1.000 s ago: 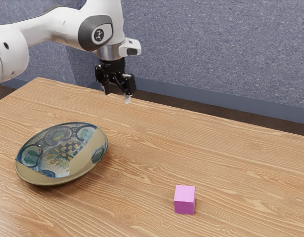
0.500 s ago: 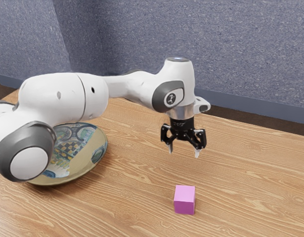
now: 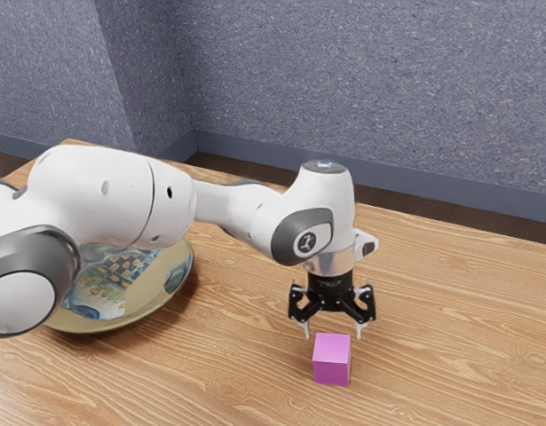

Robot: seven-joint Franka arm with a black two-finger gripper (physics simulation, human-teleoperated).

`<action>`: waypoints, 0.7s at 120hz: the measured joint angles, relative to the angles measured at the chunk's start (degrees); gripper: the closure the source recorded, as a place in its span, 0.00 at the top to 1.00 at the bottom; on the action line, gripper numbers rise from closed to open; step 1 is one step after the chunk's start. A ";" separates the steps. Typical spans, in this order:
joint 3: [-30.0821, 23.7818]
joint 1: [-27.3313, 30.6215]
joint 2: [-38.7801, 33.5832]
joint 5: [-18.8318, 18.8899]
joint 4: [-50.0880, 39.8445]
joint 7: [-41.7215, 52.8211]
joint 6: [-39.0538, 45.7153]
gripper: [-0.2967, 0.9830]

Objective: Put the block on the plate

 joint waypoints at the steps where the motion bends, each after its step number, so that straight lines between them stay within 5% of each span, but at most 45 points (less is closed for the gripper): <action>1: -0.01 -0.02 -0.01 -0.02 -0.12 -0.21 0.17 0.77; 64: -0.53 -1.13 -0.49 -1.60 -4.89 -8.85 4.37 0.77; 84: -0.54 -1.30 -0.49 -1.72 -4.92 -10.34 4.74 0.64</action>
